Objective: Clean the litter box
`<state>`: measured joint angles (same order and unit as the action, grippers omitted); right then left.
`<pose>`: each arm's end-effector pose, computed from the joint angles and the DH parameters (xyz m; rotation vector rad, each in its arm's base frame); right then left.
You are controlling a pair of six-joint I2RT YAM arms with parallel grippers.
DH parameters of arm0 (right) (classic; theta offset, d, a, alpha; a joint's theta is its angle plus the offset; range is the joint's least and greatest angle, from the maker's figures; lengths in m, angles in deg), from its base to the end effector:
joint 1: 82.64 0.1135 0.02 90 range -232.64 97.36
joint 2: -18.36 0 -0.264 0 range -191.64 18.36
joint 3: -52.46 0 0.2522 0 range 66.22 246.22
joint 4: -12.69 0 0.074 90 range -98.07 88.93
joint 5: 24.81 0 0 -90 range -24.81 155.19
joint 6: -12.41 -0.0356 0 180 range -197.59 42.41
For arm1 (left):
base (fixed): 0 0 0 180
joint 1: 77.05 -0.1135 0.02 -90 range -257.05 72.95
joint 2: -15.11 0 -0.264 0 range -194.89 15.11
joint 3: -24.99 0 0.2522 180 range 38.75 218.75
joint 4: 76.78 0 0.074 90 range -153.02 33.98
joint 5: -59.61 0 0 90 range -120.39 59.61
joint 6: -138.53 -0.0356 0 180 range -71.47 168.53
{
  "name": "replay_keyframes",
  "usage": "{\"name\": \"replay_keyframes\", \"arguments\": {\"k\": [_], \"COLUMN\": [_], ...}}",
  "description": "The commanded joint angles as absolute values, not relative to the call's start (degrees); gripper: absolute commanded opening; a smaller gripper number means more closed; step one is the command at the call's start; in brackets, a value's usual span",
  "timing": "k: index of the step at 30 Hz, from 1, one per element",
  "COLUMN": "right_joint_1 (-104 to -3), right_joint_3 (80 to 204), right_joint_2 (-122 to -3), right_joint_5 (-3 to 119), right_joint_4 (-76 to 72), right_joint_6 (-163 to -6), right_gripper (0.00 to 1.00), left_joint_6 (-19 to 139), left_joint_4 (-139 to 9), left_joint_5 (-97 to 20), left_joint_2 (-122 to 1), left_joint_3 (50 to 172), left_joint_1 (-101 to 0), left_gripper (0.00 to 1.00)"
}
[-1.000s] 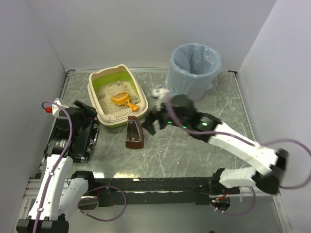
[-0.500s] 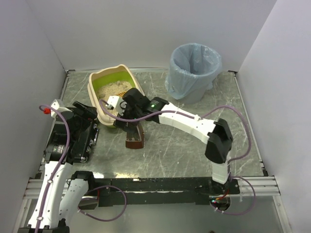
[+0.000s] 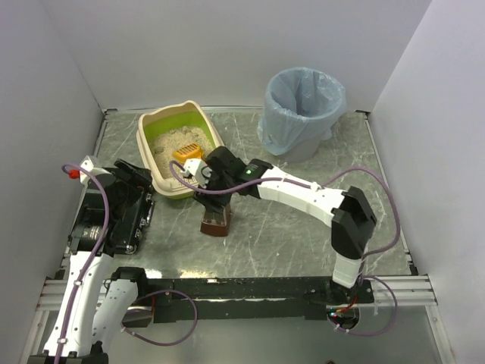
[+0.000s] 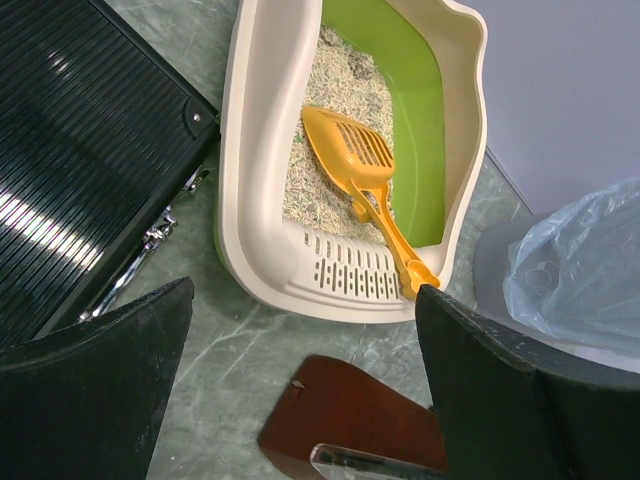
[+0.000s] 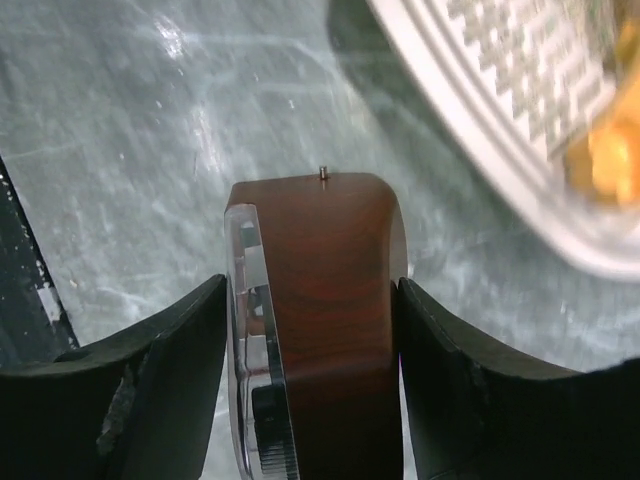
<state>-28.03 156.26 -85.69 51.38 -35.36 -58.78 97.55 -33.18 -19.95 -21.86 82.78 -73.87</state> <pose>0.2297 0.3380 0.2874 -1.5618 1.9047 0.5716 0.1455 -0.0016 0.3197 -0.8824 1.7780 -0.4168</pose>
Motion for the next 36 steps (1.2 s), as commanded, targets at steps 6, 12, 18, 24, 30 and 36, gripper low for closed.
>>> {"name": "replay_keyframes", "arguments": {"k": [6, 12, 18, 24, 30, 36], "right_joint_1": [-42.7, -59.1, -74.2, -85.8, -87.6, -87.8], "right_joint_3": [138.0, 128.0, 125.9, 128.8, 131.4, 131.0], "right_joint_2": [-66.1, -53.5, -50.2, -52.0, -53.6, -52.9], "right_joint_5": [64.1, 73.0, 76.5, 80.8, 86.1, 85.5], "right_joint_4": [-33.5, -35.7, -38.7, -41.8, -43.4, -44.0], "right_joint_6": [-84.4, -90.5, -90.0, -92.3, -93.8, -94.1], "right_gripper": [0.25, 0.25, 0.26, 0.26, 0.35, 0.85], "left_joint_6": [97.9, 97.0, 93.6, 90.5, 87.4, 85.9], "left_joint_4": [-38.9, -43.5, -45.6, -45.4, -46.9, -43.5], "left_joint_5": [-19.1, -18.9, -18.6, -16.0, -16.6, -14.3], "left_joint_2": [-26.1, -34.3, -44.6, -55.7, -64.5, -71.8], "left_joint_3": [82.6, 83.7, 88.7, 95.3, 100.6, 106.6], "left_joint_1": [-74.1, -74.1, -74.1, -74.1, -74.3, -74.6], "left_gripper": [0.97, 0.97, 0.97, 0.97, 0.97, 0.97]}}
